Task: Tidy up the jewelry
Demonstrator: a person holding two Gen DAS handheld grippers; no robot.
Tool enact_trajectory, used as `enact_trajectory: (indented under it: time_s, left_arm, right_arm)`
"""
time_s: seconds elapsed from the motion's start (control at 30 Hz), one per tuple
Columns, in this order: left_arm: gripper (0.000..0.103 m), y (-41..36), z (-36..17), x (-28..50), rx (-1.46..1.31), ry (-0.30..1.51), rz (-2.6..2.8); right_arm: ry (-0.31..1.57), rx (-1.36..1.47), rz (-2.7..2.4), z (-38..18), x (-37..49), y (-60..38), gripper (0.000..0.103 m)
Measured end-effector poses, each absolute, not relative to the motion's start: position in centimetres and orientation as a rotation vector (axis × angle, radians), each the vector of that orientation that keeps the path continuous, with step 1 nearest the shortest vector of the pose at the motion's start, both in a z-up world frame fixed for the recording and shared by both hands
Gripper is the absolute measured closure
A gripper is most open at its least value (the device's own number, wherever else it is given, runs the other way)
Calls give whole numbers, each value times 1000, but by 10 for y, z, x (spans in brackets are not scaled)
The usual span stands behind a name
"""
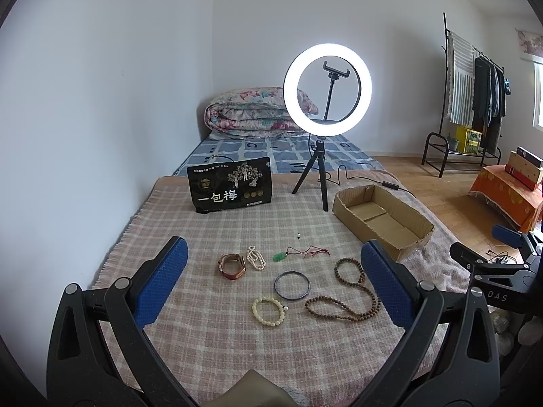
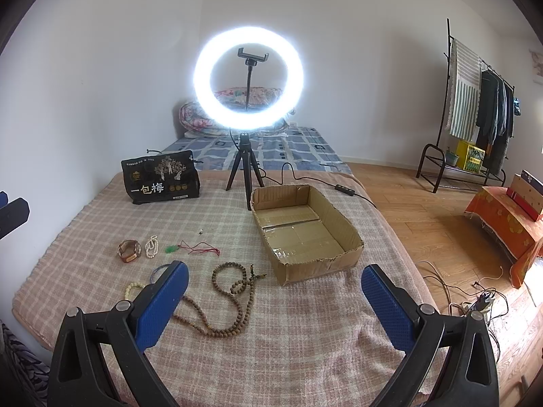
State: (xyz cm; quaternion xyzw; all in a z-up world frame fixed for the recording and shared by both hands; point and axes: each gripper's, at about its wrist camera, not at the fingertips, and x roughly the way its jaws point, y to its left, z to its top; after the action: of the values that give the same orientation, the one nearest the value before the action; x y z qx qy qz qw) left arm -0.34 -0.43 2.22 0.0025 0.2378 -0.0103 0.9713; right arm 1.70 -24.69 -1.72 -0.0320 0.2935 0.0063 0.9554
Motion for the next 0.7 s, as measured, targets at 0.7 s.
enact_trajectory:
  time_s: [0.7]
  left_arm:
    - [0, -7, 22, -4, 2, 483, -24]
  right_arm:
    - [599, -66, 14, -18, 17, -246, 0]
